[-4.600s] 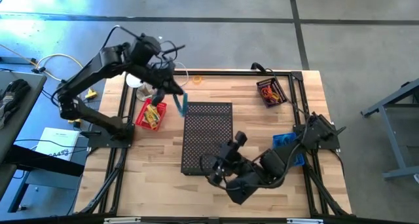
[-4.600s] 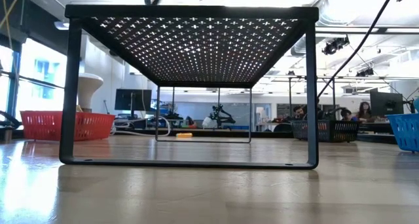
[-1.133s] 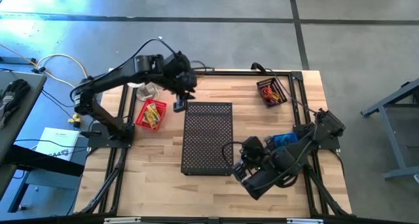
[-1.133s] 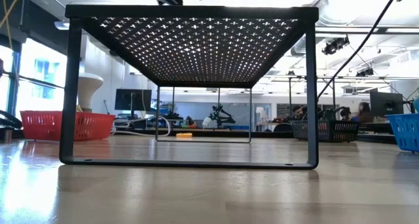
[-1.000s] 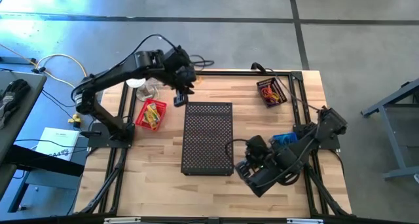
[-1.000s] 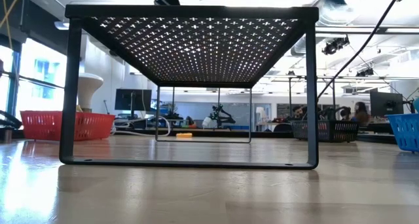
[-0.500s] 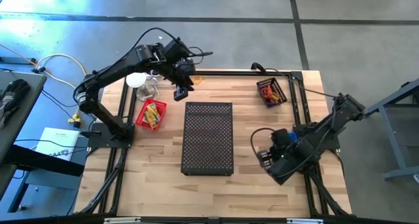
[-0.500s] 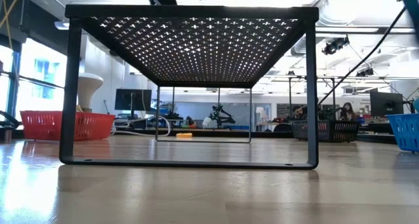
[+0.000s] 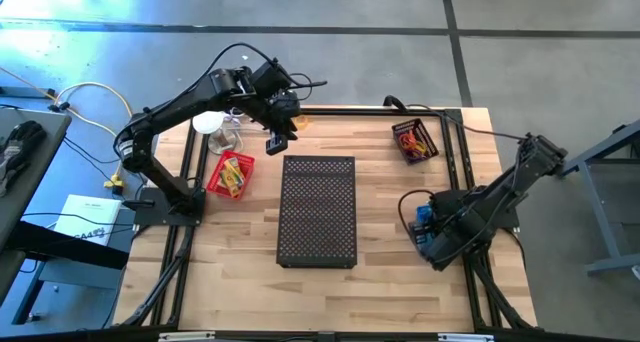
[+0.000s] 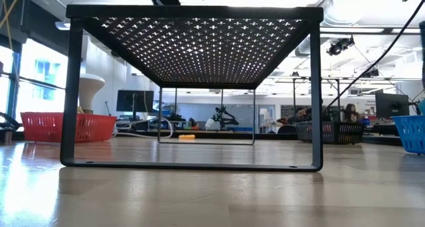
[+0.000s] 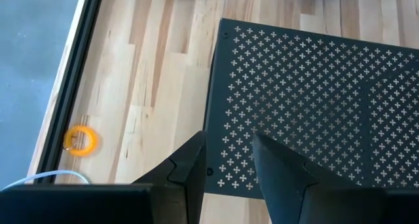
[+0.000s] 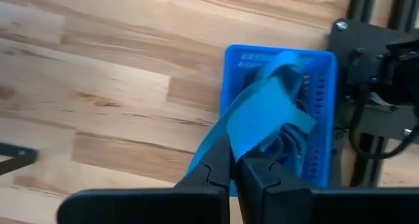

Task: Pick & Place Office Desk Supplies
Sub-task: Put the blue rubber band into the blue bin

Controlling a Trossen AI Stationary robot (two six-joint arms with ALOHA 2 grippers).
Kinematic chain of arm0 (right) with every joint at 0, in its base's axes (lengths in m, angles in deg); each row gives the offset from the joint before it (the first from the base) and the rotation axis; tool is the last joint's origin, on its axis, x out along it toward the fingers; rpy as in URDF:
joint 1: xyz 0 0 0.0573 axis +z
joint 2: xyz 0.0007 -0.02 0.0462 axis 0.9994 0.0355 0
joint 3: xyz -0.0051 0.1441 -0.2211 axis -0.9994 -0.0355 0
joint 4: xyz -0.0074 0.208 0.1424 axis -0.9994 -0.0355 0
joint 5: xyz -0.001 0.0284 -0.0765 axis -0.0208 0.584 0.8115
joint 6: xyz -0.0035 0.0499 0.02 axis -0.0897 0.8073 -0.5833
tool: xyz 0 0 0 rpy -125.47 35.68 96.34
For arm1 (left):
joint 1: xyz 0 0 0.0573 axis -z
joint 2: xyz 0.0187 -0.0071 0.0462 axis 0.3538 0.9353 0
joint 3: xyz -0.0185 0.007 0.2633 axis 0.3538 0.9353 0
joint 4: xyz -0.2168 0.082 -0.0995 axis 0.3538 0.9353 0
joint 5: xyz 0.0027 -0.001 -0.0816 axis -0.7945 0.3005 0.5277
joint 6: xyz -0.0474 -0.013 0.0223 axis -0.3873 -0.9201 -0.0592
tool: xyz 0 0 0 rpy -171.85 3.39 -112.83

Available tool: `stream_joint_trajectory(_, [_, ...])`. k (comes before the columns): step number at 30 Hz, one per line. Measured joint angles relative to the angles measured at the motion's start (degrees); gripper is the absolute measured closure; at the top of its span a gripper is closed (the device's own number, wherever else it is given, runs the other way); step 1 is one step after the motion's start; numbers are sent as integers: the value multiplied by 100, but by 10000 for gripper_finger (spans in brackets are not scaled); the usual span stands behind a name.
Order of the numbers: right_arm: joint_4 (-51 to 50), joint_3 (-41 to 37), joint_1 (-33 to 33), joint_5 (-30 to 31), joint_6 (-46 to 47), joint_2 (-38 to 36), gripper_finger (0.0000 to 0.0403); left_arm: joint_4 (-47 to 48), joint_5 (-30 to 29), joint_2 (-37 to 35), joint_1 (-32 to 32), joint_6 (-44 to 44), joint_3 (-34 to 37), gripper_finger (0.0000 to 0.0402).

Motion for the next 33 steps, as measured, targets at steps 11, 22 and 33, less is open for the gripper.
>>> stream_joint_trajectory(11, [1,-647,5,-81,-319,-767,400,-7,0,2,0,75,0,282])
stream_joint_trajectory(22, [12,-1705,7,-826,-26,-870,400,-5,0,4,0,61,0,282])
stream_joint_trajectory(33, [432,-1726,7,-815,-36,-86,399,-15,0,4,0,78,0,282])
